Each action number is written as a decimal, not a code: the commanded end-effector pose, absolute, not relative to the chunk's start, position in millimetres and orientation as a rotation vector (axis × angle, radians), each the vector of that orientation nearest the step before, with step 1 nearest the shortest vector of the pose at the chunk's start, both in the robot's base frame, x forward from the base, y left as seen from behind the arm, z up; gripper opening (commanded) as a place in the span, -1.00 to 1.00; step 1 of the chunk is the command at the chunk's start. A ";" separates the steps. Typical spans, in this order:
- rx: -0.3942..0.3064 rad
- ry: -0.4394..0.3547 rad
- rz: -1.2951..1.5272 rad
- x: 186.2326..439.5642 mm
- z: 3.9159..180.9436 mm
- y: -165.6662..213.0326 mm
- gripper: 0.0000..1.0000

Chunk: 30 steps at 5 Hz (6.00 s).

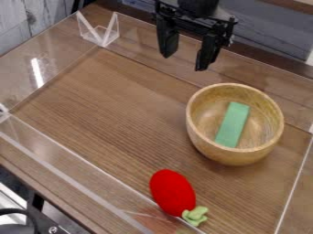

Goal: Move the red object to the left side of the table

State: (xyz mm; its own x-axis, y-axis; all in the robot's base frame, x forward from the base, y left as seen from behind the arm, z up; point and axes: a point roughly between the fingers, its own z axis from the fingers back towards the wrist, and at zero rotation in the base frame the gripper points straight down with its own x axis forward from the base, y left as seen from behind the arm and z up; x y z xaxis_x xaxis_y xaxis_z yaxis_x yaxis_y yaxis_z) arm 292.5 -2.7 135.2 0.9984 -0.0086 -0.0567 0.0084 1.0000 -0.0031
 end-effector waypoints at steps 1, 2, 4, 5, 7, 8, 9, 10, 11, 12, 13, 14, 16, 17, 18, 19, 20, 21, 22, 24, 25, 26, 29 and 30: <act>-0.005 0.097 0.119 275.2 130.9 -5.2 1.00; -0.026 0.134 0.353 242.6 117.6 -7.9 1.00; -0.056 0.131 0.703 195.9 93.8 -21.2 1.00; -0.065 0.126 0.767 189.1 85.5 -31.4 1.00; -0.060 0.122 0.860 177.1 72.7 -42.4 1.00; -0.050 0.124 0.915 177.2 56.7 -39.8 1.00; -0.036 0.127 0.968 177.3 41.4 -37.8 1.00; -0.010 0.125 0.948 177.8 33.0 -41.6 1.00; 0.019 0.124 0.919 176.9 27.2 -45.2 1.00; 0.038 0.121 0.937 172.7 19.2 -49.6 1.00; 0.065 0.111 0.942 168.4 16.8 -53.3 1.00; 0.090 0.098 0.946 165.0 15.1 -55.6 1.00; 0.130 0.088 1.077 162.6 16.1 -61.1 1.00; 0.150 0.080 1.068 165.4 20.5 -56.1 1.00; 0.165 0.076 1.058 168.4 24.8 -51.3 1.00; 0.173 0.083 1.064 171.4 34.6 -46.9 1.00; 0.171 0.105 1.065 174.2 44.8 -42.8 1.00; 0.173 0.109 1.077 179.0 40.3 -46.5 -1.00; 0.144 0.122 1.062 188.3 49.7 -37.9 -1.00; 0.028 0.150 1.072 199.0 105.1 -18.9 -1.00; -0.008 0.138 1.138 195.6 127.1 1.6 -1.00; -0.017 0.141 1.230 199.1 129.7 25.8 -1.00; -0.030 0.121 1.346 204.7 119.3 57.7 -1.00; -0.024 0.108 1.364 204.2 113.8 58.0 -1.00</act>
